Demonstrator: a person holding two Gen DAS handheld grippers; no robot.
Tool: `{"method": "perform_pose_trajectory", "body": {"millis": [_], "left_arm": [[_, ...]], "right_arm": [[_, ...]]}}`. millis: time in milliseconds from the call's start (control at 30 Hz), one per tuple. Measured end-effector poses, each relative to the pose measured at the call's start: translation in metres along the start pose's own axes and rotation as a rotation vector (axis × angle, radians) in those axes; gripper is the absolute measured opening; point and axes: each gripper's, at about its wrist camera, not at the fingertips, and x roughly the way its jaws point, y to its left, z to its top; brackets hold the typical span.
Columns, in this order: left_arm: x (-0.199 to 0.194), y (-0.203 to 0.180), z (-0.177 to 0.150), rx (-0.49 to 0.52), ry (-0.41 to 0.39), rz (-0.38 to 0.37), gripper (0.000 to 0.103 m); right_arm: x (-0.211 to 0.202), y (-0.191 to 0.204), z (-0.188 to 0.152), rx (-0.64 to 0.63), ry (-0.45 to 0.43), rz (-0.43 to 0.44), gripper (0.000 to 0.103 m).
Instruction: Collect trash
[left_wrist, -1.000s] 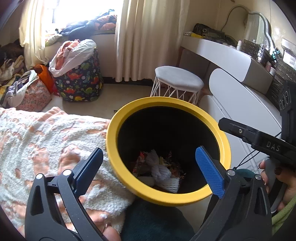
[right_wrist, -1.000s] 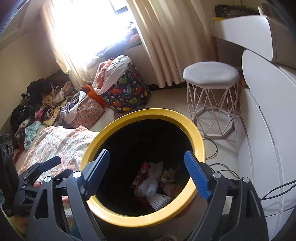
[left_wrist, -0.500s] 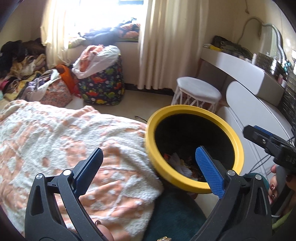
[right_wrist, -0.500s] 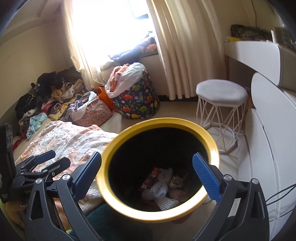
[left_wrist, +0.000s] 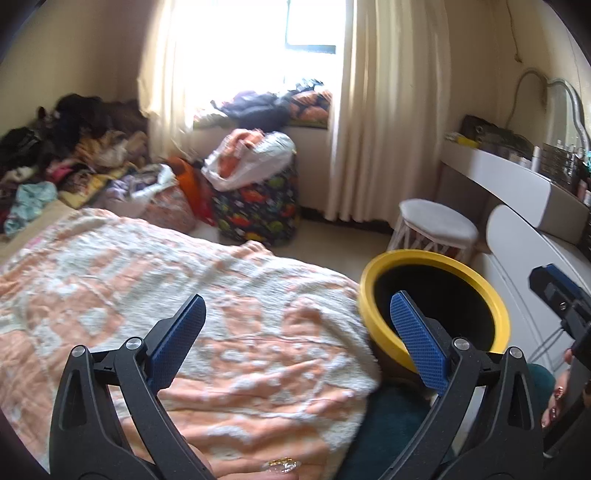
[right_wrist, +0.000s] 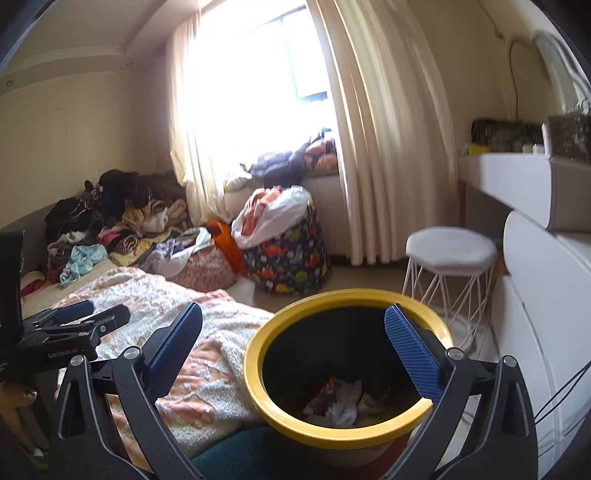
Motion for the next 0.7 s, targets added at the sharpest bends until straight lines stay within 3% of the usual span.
{"method": "perform_pose_trajectory", "body": {"millis": [233,700], "left_arm": [[-0.024,0.013,-0.012,-0.011,-0.044,0.032,0.092],[-0.024,0.015,-0.022,-0.017,-0.053,0.019,0.092]], "right_arm": [[-0.012,0.009,-0.001,-0.020,-0.081,-0.006,0.096],[-0.007,0.011,-0.009,-0.037,-0.064,-0.022,0.096]]}}
